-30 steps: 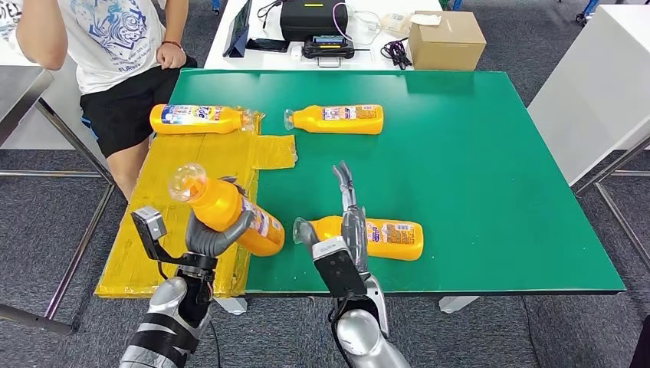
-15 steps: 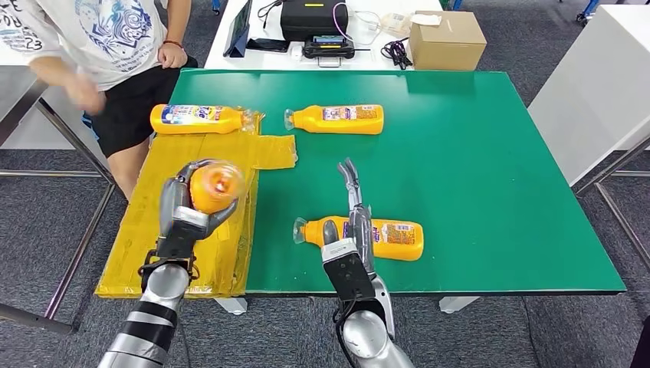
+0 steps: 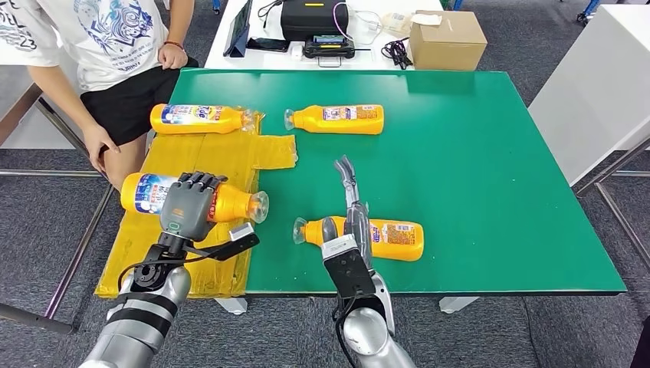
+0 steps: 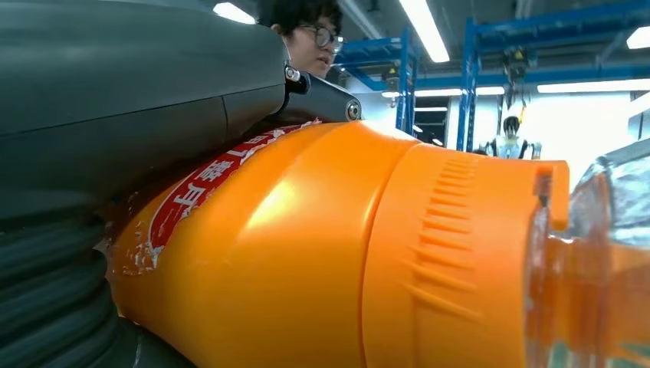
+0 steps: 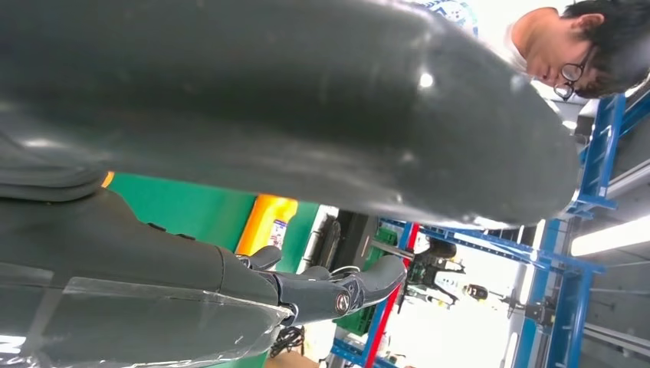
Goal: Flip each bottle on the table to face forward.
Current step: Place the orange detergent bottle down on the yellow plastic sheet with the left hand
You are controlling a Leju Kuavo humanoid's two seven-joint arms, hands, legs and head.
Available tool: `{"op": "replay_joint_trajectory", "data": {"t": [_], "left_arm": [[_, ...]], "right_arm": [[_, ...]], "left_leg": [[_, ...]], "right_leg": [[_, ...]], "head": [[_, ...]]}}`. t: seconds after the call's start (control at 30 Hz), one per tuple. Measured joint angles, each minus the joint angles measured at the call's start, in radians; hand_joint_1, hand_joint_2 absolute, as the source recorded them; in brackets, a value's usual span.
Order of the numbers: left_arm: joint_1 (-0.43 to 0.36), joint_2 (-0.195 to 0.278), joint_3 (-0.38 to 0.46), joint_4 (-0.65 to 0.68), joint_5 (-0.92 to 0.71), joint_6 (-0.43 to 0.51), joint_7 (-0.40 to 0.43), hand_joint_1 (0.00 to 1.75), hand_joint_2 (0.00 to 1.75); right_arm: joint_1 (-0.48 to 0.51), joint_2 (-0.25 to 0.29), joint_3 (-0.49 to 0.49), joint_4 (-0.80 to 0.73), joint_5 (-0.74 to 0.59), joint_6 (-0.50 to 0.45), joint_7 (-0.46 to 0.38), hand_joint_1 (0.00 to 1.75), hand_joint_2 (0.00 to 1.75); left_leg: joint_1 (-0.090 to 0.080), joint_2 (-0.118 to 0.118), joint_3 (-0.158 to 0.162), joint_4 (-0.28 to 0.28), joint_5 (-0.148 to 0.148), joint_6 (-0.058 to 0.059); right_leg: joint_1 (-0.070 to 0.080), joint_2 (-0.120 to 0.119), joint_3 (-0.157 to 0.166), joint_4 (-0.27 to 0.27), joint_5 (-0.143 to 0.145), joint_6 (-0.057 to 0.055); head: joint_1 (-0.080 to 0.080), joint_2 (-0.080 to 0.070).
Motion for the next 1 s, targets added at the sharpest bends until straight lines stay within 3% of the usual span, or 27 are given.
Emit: {"op": "replay_joint_trajectory", "data": {"t": [0.33,0.5,0.7,0.73,0.87,0.9,1.0], "left_arm": [[-0.099,0.036,0.015,0.277,-0.061,0.002,0.082,1.75,1.75],[-0.126,0.050,0.015,0.348,-0.067,0.001,0.095,1.75,1.75],[-0.167,0.062,0.010,0.408,-0.116,-0.086,0.165,1.75,1.75],[-0.176,0.062,0.010,0.416,-0.107,-0.109,0.163,1.67,1.75],[-0.209,0.062,0.015,0.442,-0.026,-0.234,0.135,0.10,1.75],[-0.218,0.062,0.019,0.448,-0.001,-0.273,0.126,0.03,1.75],[-0.243,0.062,0.046,0.463,0.096,-0.402,0.091,0.00,0.44]], "right_arm": [[0.000,0.000,0.002,0.000,-0.021,0.028,0.014,0.00,0.00],[0.000,0.000,0.002,0.000,-0.022,0.032,0.014,0.00,0.00],[0.000,0.000,0.004,0.000,-0.011,0.045,0.017,0.00,0.00],[0.000,0.000,0.005,0.000,-0.007,0.047,0.019,0.00,0.00],[0.001,0.000,0.008,0.000,0.004,0.060,0.028,0.00,0.00],[0.001,0.000,0.008,0.000,0.006,0.063,0.030,0.00,0.00],[0.001,0.000,0.008,0.001,0.008,0.075,0.036,0.00,0.00]], "left_leg": [[0.000,0.000,0.000,0.000,0.000,0.000],[0.000,0.000,0.000,0.000,0.000,0.000],[0.000,0.000,0.000,0.000,0.000,0.000],[0.000,0.000,0.000,0.000,0.000,0.000],[0.000,-0.001,0.001,0.000,0.000,0.000],[0.000,-0.001,0.001,0.000,0.000,0.000],[0.000,-0.001,0.003,0.000,0.001,0.000]], "right_leg": [[0.000,0.000,0.000,0.000,0.000,0.000],[0.000,0.000,0.000,0.000,0.000,0.000],[0.000,0.000,0.000,0.000,0.000,0.000],[0.000,0.000,0.000,0.000,0.000,0.000],[0.000,0.000,0.001,0.000,0.000,0.000],[0.000,0.000,0.002,0.000,0.000,0.000],[0.000,0.000,0.004,0.000,0.000,0.000]], "head": [[0.000,0.000],[0.000,0.000],[0.000,0.000],[0.000,0.000],[0.000,0.000],[0.000,0.000],[0.000,0.000]]}}
